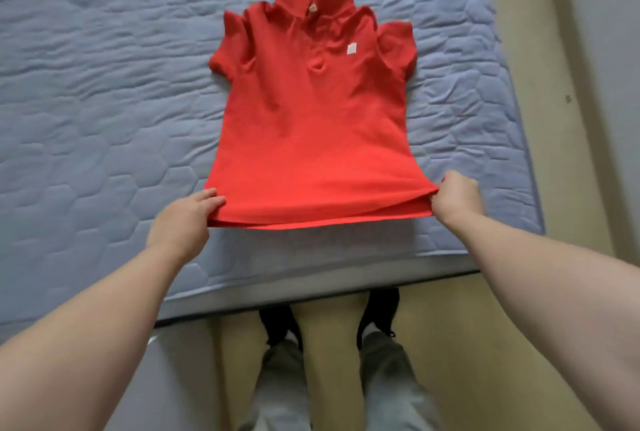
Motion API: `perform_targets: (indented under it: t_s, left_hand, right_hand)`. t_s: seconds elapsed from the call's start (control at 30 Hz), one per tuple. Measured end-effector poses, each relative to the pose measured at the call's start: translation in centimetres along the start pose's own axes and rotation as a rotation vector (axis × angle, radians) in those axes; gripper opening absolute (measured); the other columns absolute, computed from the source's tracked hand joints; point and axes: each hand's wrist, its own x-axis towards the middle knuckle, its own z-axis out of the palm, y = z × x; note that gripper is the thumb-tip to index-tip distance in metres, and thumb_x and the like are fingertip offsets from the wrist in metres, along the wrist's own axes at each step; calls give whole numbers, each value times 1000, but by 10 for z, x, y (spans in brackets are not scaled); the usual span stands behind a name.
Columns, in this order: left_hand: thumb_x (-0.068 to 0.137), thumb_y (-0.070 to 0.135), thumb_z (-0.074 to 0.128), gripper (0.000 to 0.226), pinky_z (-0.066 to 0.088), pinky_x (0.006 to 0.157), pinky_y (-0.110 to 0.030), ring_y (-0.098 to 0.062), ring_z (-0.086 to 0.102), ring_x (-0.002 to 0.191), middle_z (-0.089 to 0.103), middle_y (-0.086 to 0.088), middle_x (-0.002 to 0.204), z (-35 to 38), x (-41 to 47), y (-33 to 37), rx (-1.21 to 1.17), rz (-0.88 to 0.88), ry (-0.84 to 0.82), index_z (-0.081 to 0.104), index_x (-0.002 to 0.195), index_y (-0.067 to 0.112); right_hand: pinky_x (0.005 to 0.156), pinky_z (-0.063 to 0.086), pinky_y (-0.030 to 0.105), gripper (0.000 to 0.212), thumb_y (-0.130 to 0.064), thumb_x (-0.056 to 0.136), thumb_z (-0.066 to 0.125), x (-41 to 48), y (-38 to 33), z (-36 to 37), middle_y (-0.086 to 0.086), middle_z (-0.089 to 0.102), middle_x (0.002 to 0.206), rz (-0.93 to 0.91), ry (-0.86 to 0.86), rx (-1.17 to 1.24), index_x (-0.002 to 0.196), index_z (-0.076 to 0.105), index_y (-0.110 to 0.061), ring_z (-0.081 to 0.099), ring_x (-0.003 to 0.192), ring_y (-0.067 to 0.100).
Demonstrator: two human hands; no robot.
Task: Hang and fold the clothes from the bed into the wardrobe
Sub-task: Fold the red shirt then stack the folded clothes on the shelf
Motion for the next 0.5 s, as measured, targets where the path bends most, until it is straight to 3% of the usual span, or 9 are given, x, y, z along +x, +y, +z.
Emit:
perform_targets:
  t_s: [0.13,0.3,0.5]
  left_hand:
    - [84,-6,47,79,50,94,-44,-31,56,126,27,13,162,49,-13,-9,103,-37,-144,38,151,36]
    - [84,-10,43,84,53,81,-44,-34,63,110,22,14,163,85,-36,-18,121,-23,-189,33,154,35]
    - [89,-9,40,84,51,91,-44,-33,59,117,6,14,166,109,-79,-11,159,-48,-351,20,157,36]
  right_hand:
    - [89,49,47,22,-8,95,46,-4,26,60,31,60,116,94,-6,2,113,57,-3,59,109,46]
    - [88,49,47,21,-8,96,43,-24,55,94,28,60,118,201,-34,-37,114,53,-5,59,110,45]
    - [85,48,44,19,-8,94,41,-63,89,113,28,60,117,272,-112,-69,111,49,-7,61,108,44]
